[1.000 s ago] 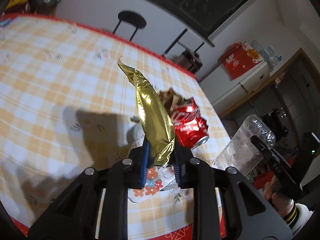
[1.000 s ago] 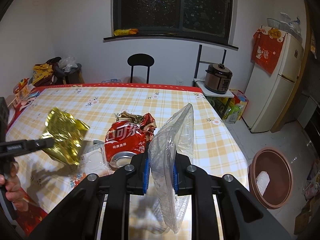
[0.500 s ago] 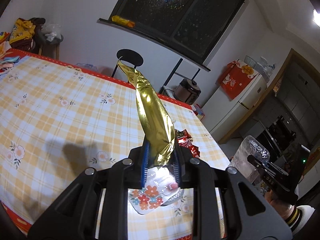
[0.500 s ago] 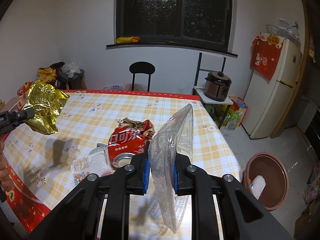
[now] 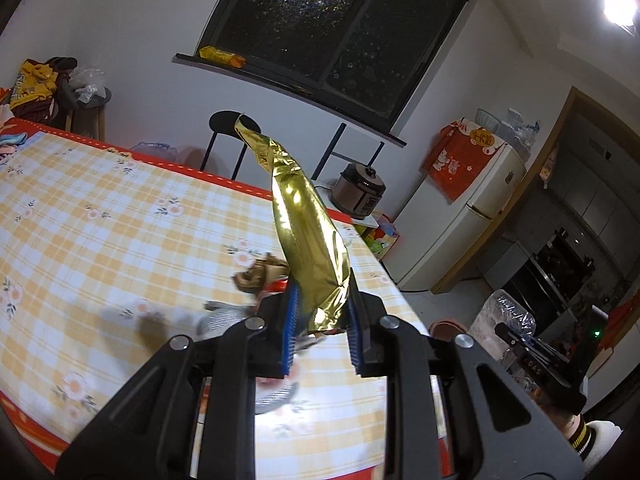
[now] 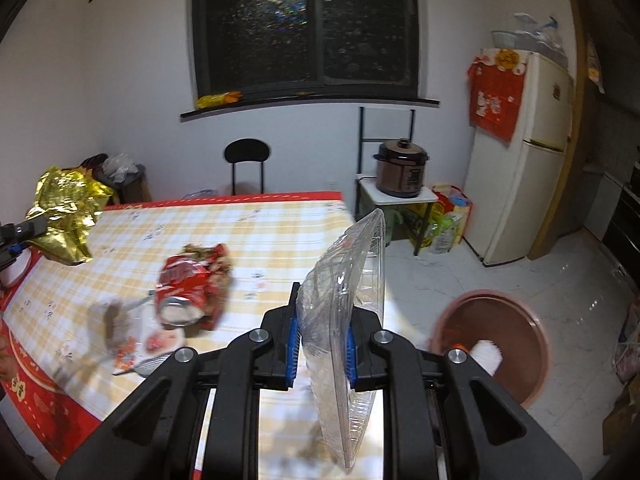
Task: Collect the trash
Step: 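Carry the clear container to the bin and open the right tool while the left tool holds the foil, then move the gold foil bag over the bin and open the left tool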
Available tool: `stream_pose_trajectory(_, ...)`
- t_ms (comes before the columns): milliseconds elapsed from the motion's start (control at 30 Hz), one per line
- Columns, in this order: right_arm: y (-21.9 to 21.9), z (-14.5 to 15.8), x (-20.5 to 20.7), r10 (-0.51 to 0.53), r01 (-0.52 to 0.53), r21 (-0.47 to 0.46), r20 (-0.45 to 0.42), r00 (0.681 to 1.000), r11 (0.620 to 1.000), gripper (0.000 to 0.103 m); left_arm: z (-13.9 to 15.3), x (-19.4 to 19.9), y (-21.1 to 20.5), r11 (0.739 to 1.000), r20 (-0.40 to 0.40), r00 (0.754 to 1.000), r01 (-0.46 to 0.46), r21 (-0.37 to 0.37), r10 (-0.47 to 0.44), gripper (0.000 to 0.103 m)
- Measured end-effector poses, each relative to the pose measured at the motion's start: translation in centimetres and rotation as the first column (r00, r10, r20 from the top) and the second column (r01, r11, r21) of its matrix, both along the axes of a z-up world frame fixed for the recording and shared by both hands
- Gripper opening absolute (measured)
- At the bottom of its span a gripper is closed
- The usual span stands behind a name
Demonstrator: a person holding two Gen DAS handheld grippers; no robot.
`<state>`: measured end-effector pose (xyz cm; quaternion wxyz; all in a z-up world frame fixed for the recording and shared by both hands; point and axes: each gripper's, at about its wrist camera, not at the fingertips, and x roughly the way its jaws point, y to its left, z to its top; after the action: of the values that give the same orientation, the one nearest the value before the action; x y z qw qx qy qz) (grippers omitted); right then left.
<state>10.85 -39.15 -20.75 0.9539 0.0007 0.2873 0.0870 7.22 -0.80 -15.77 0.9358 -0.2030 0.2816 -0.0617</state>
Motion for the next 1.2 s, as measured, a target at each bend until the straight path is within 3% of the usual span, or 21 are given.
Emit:
stream_pose_trajectory(267,-13.1,-0.8,3.6,-0.089,0.090,0.019,-0.026,0.996,0.996,0.018,1.5,0.1,-7.6,0.999,0.015,0.999,-0.043,0.007,0.043,0.024)
stream_pose_trajectory(433,-19.6,-2.5,7.3,-0.108,0.113,0.044,-0.106,0.989,0.993,0.018,1.8,-0.3,-11.3,0.995,0.012,0.995,-0.097,0.016,0.097,0.024)
stream_pose_trajectory(800,-24.3,-5.8,13.2,-0.064,0.094,0.109,-0.247,0.967,0.990,0.019,2.1,-1.9,-15.1,0.981,-0.012,0.982,-0.186,0.052,0.187,0.024)
stream_pose_trajectory(833,-24.3,-6.0,13.4,-0.059,0.091,0.111,-0.259,0.964,0.990,0.023,2.3,-1.9,-15.5,0.981,-0.009,0.982,-0.187,0.054,0.187,0.024)
stream_pose_trajectory(967,-24.6,-6.4,13.9,-0.034,0.073,0.133,-0.279,0.960,0.988,0.052,2.6,-1.7,-16.8,0.982,-0.005,0.983,-0.181,0.059,0.181,0.024)
stream_pose_trajectory(1100,-25.6,-5.7,13.9,-0.036,0.076,0.141,-0.267,0.963,0.987,0.063,2.9,-1.1,-18.2,0.986,-0.001,0.988,-0.154,0.069,0.155,0.024)
stream_pose_trajectory(1200,-26.4,-4.4,13.2,-0.050,0.086,0.147,-0.235,0.971,0.985,0.078,3.2,-0.5,-19.3,0.989,0.001,0.992,-0.129,0.072,0.130,0.024)
